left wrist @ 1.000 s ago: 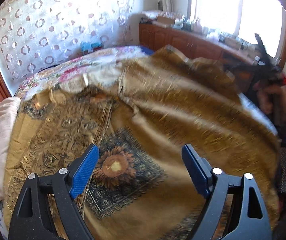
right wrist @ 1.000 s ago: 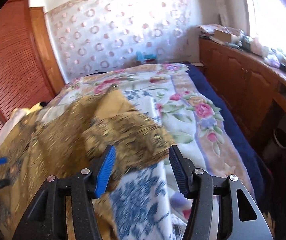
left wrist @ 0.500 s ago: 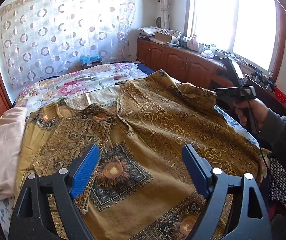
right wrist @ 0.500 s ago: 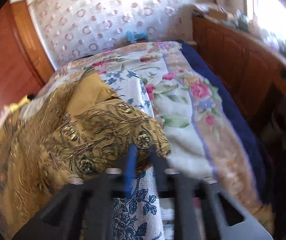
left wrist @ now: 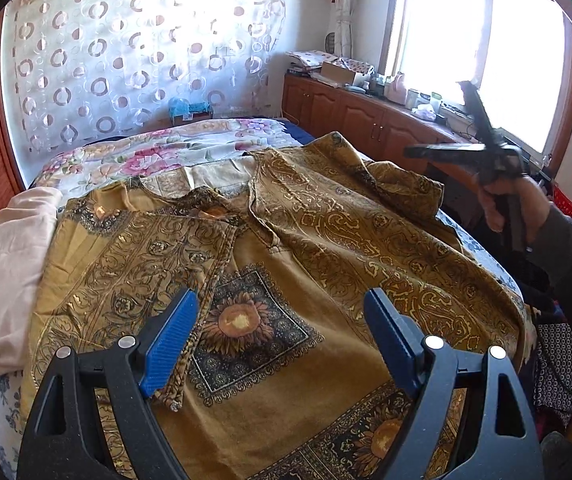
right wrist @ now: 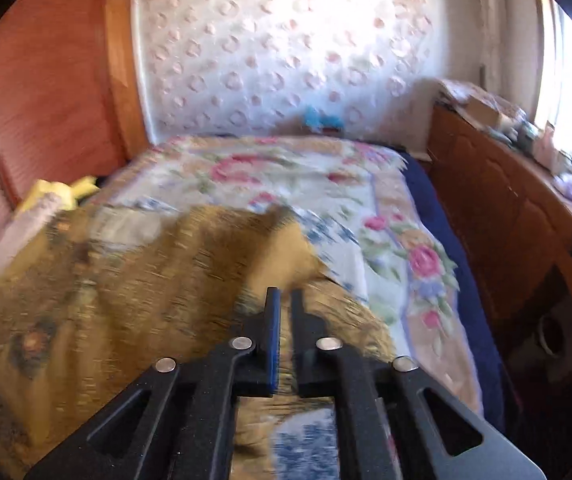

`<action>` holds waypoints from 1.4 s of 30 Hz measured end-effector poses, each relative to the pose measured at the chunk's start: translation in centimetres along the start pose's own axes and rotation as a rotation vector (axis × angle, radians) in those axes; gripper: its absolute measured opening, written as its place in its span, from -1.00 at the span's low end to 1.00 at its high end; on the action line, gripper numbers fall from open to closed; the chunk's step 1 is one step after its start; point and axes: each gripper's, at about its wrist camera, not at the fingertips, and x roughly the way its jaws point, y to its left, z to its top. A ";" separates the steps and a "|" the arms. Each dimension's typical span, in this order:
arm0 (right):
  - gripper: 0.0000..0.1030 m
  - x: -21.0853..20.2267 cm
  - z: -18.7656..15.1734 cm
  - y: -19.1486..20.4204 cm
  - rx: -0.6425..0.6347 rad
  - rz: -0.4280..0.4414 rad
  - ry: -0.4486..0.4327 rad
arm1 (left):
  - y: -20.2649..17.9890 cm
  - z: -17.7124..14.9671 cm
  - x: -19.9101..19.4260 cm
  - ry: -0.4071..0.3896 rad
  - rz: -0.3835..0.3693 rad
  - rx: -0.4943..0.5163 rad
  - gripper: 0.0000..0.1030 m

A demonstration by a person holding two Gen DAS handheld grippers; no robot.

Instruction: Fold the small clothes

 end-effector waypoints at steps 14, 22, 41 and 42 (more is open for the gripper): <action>-0.87 4.6 -1.2 -4.2 0.108 0.013 0.148 | -0.8 -0.9 0.7 0.022 -0.013 0.004 0.66; -0.92 -0.9 -0.5 -1.2 0.031 0.106 -0.002 | -0.7 -1.0 0.8 0.016 -0.013 -0.011 0.66; -0.08 -4.0 -1.5 7.7 -0.135 0.284 -0.048 | 0.7 -1.5 0.4 0.012 -0.001 -0.048 0.66; -0.08 -3.4 -2.3 7.7 -0.137 0.278 -0.020 | 0.8 -1.4 0.4 0.011 0.000 -0.050 0.66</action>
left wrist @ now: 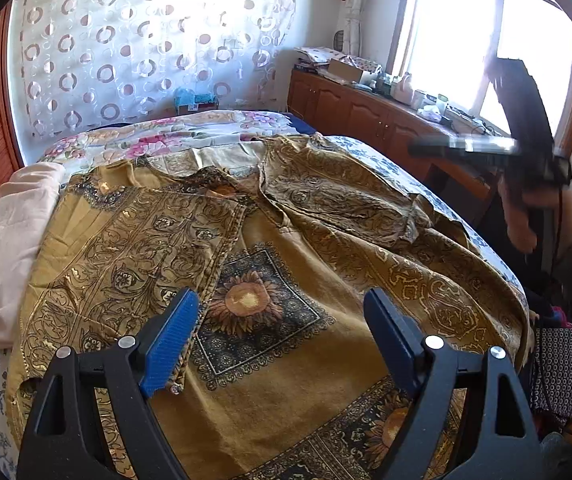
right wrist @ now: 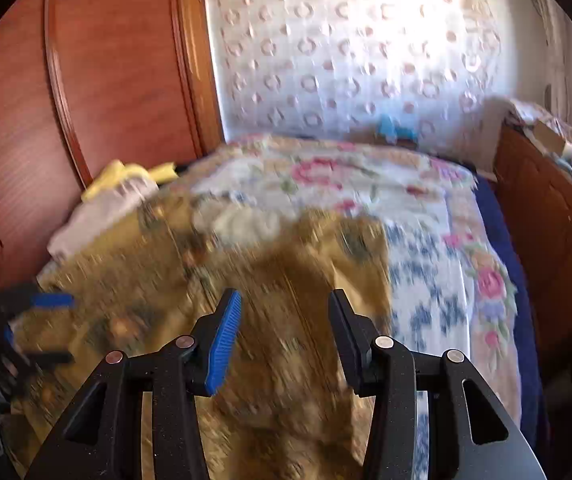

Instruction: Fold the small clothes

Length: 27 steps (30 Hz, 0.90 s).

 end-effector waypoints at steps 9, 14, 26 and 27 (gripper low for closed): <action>-0.08 3.8 -2.3 0.6 0.003 -0.085 0.115 | 0.0 0.0 0.2 0.010 0.012 -0.001 0.66; -0.08 4.8 -2.8 -0.2 0.009 -0.110 0.169 | 0.3 -0.1 0.2 0.013 0.021 -0.004 0.66; 0.07 4.5 -4.7 -0.6 0.023 -0.121 0.118 | 2.9 -0.3 -1.0 -0.003 0.066 -0.039 0.66; 0.08 4.5 -4.8 -0.6 0.024 -0.122 0.116 | 3.2 -0.3 -1.1 -0.005 0.073 -0.041 0.66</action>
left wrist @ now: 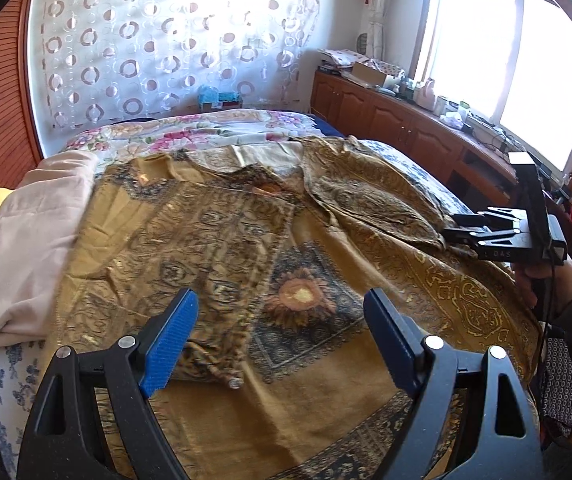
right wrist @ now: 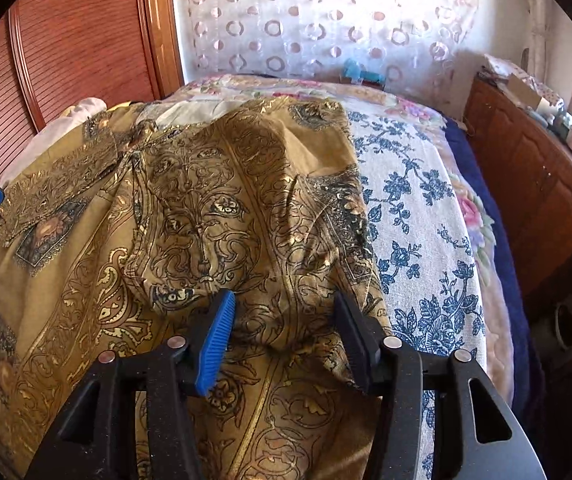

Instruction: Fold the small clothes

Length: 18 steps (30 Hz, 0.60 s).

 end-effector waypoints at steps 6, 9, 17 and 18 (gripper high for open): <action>0.14 0.1 -0.2 -0.3 0.009 0.010 -0.001 | 2.2 0.7 -1.3 -0.026 0.047 -0.020 0.66; 0.15 0.1 -0.2 -0.3 0.008 0.012 -0.001 | 3.5 1.8 -1.6 -0.027 0.077 -0.024 0.66; 0.59 0.5 -0.1 0.4 -0.029 0.048 0.015 | 6.9 5.3 -0.4 -0.018 0.123 0.012 0.66; 0.61 0.6 -0.1 0.8 -0.045 0.035 0.019 | 7.3 5.8 0.0 -0.015 0.128 0.013 0.66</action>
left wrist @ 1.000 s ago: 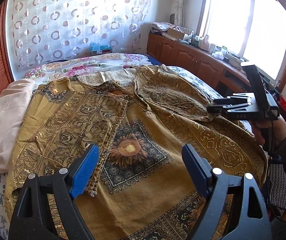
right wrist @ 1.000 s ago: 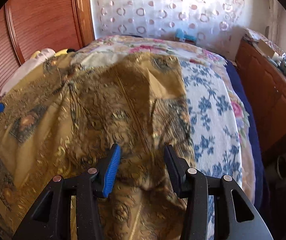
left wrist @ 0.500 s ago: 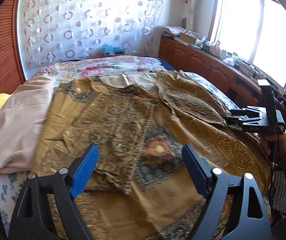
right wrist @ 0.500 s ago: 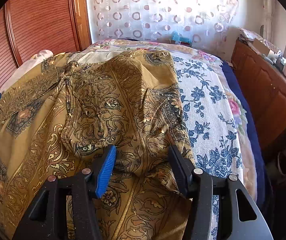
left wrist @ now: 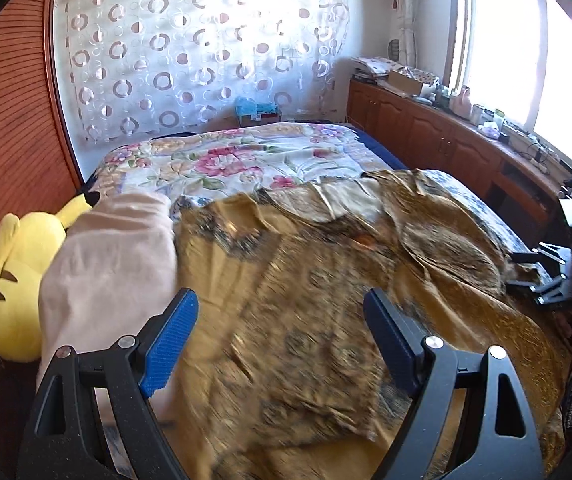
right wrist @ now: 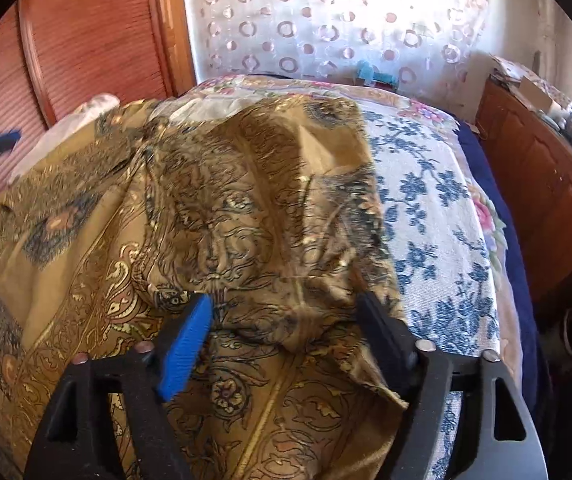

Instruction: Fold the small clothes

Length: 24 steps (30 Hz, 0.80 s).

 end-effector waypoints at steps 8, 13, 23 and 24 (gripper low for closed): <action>0.62 -0.2 0.1 0.0 -0.006 -0.019 0.003 | 2.1 1.8 4.2 0.061 -0.006 0.013 0.44; 0.62 -1.7 1.9 0.2 0.003 -0.003 -0.046 | 3.5 2.7 6.9 0.116 0.011 0.023 0.14; 0.62 1.2 8.6 -2.9 -0.009 -0.014 -0.087 | 5.6 4.3 11.1 0.202 0.027 -0.007 0.04; 0.62 2.1 9.0 -3.2 -0.003 -0.013 -0.078 | 5.7 4.3 11.5 0.213 0.025 -0.010 -0.03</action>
